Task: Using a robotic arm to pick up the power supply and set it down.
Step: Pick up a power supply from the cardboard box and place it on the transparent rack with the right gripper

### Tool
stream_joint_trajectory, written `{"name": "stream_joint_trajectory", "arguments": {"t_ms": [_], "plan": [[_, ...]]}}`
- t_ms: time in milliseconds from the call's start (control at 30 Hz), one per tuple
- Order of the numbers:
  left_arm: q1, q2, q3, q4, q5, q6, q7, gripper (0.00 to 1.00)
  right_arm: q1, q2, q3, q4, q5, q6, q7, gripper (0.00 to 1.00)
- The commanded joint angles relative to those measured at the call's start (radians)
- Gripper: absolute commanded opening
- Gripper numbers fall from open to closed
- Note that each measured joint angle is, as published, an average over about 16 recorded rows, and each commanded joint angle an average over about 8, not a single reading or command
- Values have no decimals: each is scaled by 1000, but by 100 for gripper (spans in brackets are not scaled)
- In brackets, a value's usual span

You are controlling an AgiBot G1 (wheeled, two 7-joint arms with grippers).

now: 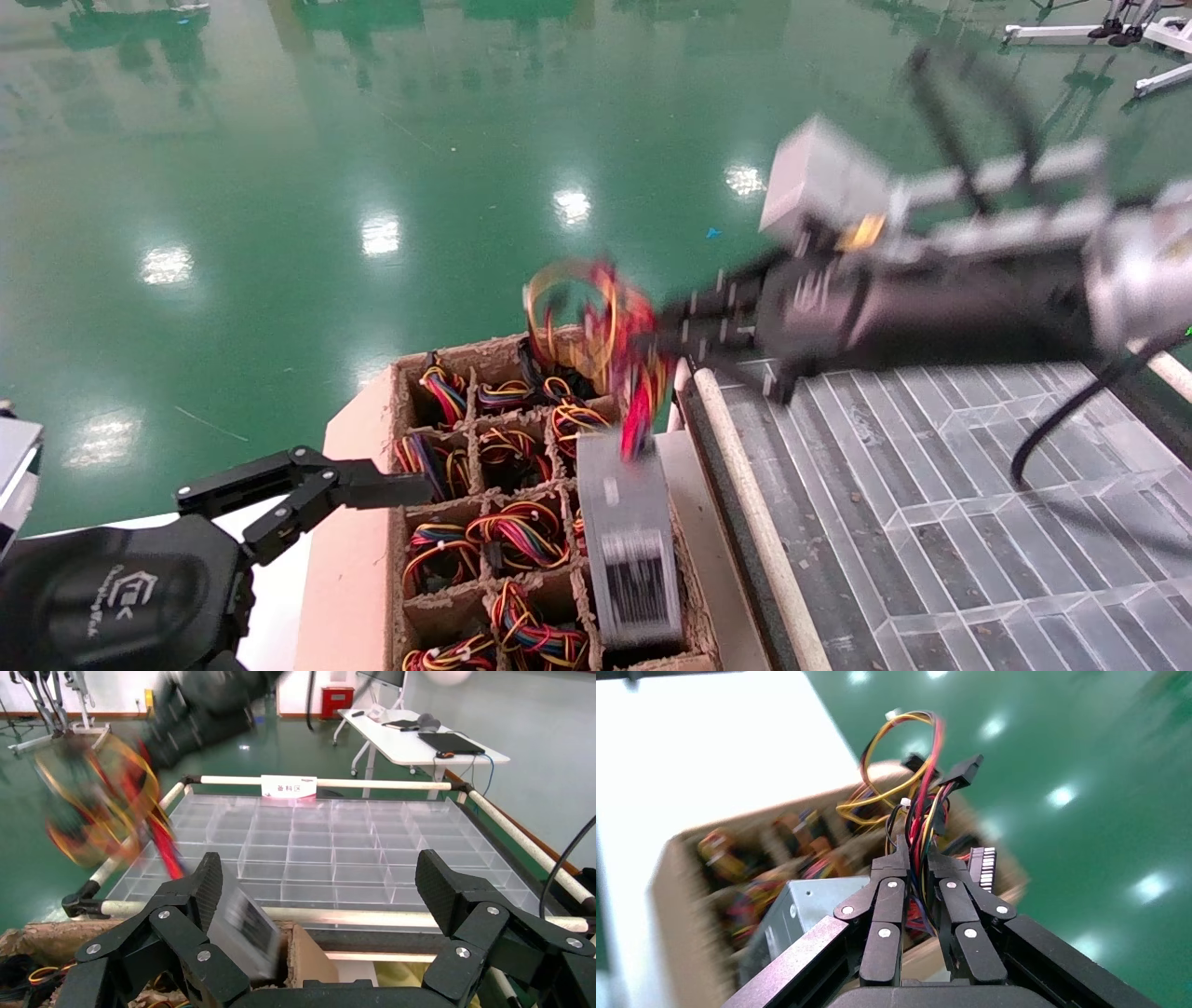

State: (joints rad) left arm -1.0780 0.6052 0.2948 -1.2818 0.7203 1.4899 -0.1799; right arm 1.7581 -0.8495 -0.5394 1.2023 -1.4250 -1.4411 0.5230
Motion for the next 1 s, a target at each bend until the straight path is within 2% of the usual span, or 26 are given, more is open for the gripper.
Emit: {"name": "stream_joint_trajectory", "arguments": {"t_ms": [33,267,500,767,1000], "plan": [[0,0,0,0,0,0,0,100,25,6,22,-2,9,18,-14,0],[0,0,1,0,0,0,0,100,161,-37,31,-180,-9,-5,-152,0],[0,0,1,0,-1,0,0,100,270,-98,-28,-431,-129,-11,-348,0],[0,-1,1,0,-1,-1,1,100,309,-167,-89,-707,-247,68,-611,0],[0,-1,2,0,-1,-1,1,100,316,-209,-121,-878,-298,120,-817,0]]}}
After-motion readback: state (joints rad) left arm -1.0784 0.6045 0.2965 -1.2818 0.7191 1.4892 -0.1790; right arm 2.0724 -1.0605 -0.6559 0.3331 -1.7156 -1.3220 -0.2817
